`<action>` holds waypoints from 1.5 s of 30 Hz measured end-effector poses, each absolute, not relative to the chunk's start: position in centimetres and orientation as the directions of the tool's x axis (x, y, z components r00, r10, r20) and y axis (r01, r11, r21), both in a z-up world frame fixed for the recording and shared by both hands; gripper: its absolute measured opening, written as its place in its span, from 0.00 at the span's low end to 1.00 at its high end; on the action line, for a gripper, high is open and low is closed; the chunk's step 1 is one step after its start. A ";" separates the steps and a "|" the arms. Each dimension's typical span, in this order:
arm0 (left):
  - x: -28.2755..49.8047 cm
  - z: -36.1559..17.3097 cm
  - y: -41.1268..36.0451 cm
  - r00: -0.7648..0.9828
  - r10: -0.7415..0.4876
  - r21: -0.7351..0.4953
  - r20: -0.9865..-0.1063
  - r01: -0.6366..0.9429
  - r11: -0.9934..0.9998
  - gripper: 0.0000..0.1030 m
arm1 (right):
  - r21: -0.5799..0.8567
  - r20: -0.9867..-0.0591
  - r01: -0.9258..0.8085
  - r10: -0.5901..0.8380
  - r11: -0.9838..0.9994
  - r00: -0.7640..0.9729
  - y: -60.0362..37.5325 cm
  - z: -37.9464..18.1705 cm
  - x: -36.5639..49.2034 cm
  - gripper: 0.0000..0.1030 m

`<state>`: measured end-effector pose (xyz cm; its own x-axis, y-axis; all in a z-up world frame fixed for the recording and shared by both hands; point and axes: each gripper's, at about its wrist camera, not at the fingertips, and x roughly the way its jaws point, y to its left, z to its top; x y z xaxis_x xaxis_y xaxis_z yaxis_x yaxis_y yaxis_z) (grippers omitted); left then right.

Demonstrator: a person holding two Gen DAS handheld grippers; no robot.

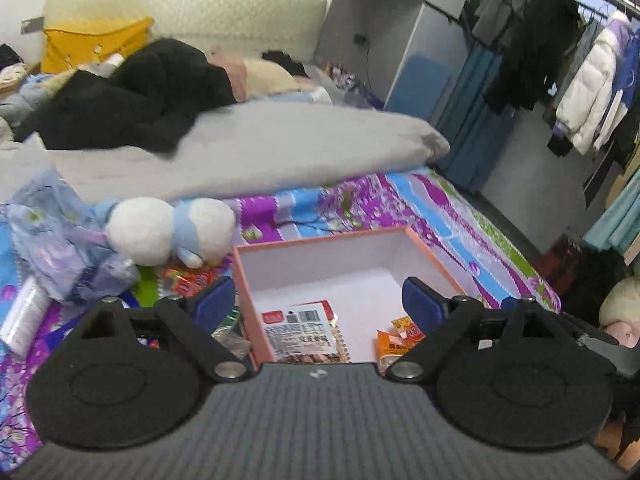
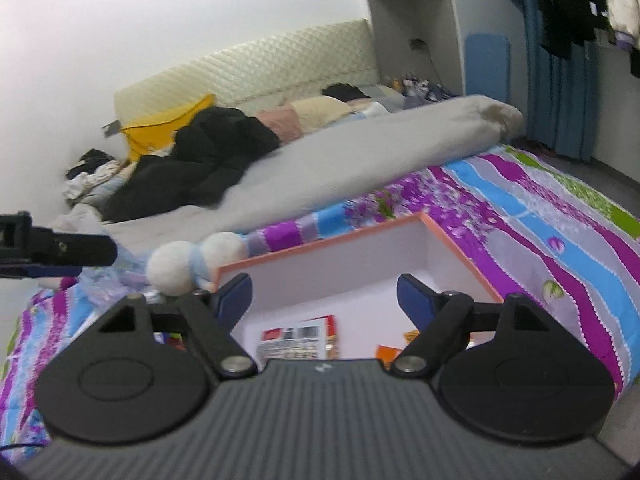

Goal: Organize snacks
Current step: 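Withdraw both tools from the box back toward the snack pile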

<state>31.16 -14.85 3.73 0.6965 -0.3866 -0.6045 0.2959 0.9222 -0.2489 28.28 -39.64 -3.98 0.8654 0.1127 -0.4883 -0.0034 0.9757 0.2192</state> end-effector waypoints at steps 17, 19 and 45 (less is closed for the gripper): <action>23.0 4.1 -4.8 0.779 -0.310 -0.172 -0.546 0.257 0.951 0.90 | 0.191 -0.475 -0.142 0.218 0.971 0.852 -30.0 -3.7 24.0 0.79; 22.4 3.4 -3.7 0.783 -0.297 -0.174 -0.546 0.241 0.955 0.90 | 0.187 -0.487 -0.160 0.233 0.969 0.842 -28.8 -4.2 23.5 0.79; 24.7 -9.6 9.8 0.731 -0.133 -0.238 -0.669 -0.041 0.971 0.90 | 0.049 -0.690 -0.179 0.162 0.983 0.705 -17.4 -8.0 22.4 0.79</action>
<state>24.70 9.82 -9.58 0.7313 -0.1329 -0.6690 -0.0409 0.9705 -0.2376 22.35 -17.38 -7.95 0.7053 0.1625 -0.6901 -0.1788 0.9827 0.0486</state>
